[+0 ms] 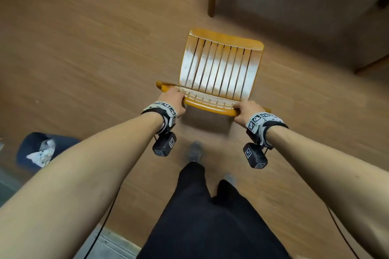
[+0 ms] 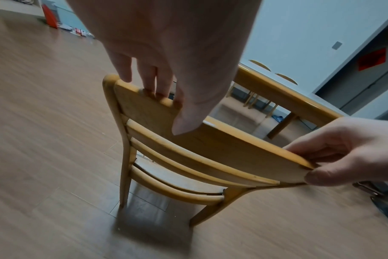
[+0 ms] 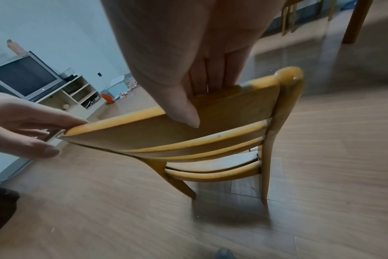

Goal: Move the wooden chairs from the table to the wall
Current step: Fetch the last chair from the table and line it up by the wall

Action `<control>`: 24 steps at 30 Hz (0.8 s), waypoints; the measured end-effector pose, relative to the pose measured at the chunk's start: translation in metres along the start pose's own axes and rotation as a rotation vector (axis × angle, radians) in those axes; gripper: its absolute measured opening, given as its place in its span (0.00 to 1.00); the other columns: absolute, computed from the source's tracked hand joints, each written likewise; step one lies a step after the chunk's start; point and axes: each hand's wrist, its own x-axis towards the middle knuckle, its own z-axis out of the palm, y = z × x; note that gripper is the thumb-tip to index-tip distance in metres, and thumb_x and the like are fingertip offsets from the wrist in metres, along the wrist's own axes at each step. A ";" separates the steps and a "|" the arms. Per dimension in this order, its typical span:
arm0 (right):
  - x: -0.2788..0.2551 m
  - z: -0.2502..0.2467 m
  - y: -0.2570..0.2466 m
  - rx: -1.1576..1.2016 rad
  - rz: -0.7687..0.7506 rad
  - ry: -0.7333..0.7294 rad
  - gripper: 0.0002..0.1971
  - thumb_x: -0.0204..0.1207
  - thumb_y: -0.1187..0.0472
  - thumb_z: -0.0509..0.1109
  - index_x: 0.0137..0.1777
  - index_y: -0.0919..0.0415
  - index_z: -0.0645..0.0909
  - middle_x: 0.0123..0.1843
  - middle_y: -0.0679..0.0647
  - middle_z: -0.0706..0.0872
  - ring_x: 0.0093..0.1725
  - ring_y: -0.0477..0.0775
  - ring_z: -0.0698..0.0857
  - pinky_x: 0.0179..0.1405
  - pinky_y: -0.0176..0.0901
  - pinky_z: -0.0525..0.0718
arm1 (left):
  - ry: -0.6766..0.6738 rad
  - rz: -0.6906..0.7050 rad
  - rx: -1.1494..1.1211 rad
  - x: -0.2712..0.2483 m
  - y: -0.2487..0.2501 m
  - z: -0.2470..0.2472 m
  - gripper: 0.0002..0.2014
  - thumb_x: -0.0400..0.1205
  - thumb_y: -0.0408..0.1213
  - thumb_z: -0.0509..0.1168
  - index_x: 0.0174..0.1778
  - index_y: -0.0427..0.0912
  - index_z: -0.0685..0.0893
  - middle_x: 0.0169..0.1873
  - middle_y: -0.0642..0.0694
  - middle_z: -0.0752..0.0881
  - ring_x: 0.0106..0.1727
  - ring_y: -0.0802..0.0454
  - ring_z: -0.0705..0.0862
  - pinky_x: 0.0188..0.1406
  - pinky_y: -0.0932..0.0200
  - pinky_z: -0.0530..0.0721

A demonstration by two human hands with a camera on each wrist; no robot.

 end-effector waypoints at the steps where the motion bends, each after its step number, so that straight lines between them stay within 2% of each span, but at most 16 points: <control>1: 0.004 0.003 -0.002 -0.002 0.004 -0.007 0.15 0.75 0.65 0.69 0.60 0.54 0.86 0.53 0.55 0.88 0.46 0.57 0.84 0.41 0.44 0.80 | -0.004 0.007 0.023 0.005 -0.003 0.000 0.28 0.75 0.41 0.67 0.74 0.46 0.78 0.70 0.41 0.78 0.67 0.37 0.80 0.65 0.40 0.82; 4: 0.017 0.009 -0.008 0.001 0.030 -0.017 0.11 0.75 0.65 0.70 0.55 0.52 0.85 0.50 0.53 0.88 0.44 0.56 0.85 0.36 0.42 0.79 | -0.025 0.034 0.092 0.022 -0.011 -0.001 0.27 0.76 0.40 0.68 0.74 0.48 0.78 0.70 0.42 0.79 0.68 0.37 0.78 0.70 0.42 0.77; 6: 0.025 0.010 -0.010 -0.005 0.037 -0.027 0.09 0.73 0.64 0.69 0.51 0.51 0.85 0.47 0.53 0.88 0.43 0.56 0.86 0.35 0.44 0.82 | -0.030 0.076 0.126 0.033 -0.014 -0.001 0.22 0.77 0.38 0.67 0.69 0.50 0.82 0.67 0.45 0.82 0.68 0.40 0.78 0.72 0.44 0.72; 8: 0.031 0.012 -0.012 -0.023 0.027 -0.047 0.08 0.74 0.62 0.69 0.50 0.51 0.84 0.47 0.53 0.88 0.44 0.57 0.87 0.37 0.46 0.86 | -0.063 0.113 0.162 0.041 -0.016 -0.004 0.15 0.79 0.41 0.66 0.61 0.53 0.85 0.61 0.47 0.86 0.64 0.42 0.81 0.69 0.44 0.72; 10: 0.032 0.010 -0.012 -0.050 0.018 -0.059 0.07 0.76 0.59 0.71 0.52 0.51 0.83 0.48 0.52 0.86 0.46 0.57 0.86 0.37 0.46 0.82 | -0.123 0.138 0.199 0.046 -0.015 -0.008 0.10 0.80 0.44 0.67 0.57 0.54 0.85 0.56 0.47 0.88 0.60 0.43 0.83 0.68 0.44 0.73; 13: 0.032 -0.001 -0.011 -0.093 0.007 -0.043 0.06 0.79 0.56 0.72 0.55 0.50 0.82 0.50 0.51 0.85 0.48 0.57 0.85 0.35 0.44 0.76 | -0.142 0.175 0.214 0.050 -0.015 -0.021 0.10 0.82 0.47 0.67 0.57 0.52 0.86 0.54 0.47 0.89 0.59 0.43 0.85 0.65 0.46 0.77; 18: 0.039 -0.052 -0.008 -0.068 0.029 -0.013 0.06 0.79 0.58 0.70 0.53 0.50 0.84 0.47 0.51 0.87 0.45 0.56 0.85 0.36 0.46 0.79 | -0.157 0.185 0.199 0.071 -0.005 -0.071 0.08 0.83 0.45 0.67 0.54 0.48 0.86 0.47 0.47 0.89 0.52 0.44 0.87 0.50 0.51 0.81; 21: 0.048 -0.097 -0.004 -0.038 0.048 0.008 0.06 0.79 0.55 0.71 0.54 0.49 0.86 0.48 0.50 0.88 0.46 0.54 0.87 0.44 0.50 0.86 | -0.149 0.187 0.164 0.091 0.004 -0.114 0.07 0.83 0.44 0.68 0.52 0.45 0.85 0.45 0.46 0.88 0.47 0.44 0.87 0.50 0.49 0.86; 24: 0.060 -0.137 0.002 -0.025 0.063 0.045 0.07 0.81 0.55 0.70 0.56 0.48 0.85 0.51 0.49 0.88 0.50 0.55 0.87 0.52 0.53 0.89 | -0.114 0.203 0.137 0.112 0.011 -0.150 0.06 0.83 0.44 0.69 0.51 0.48 0.86 0.44 0.47 0.88 0.46 0.45 0.86 0.50 0.48 0.87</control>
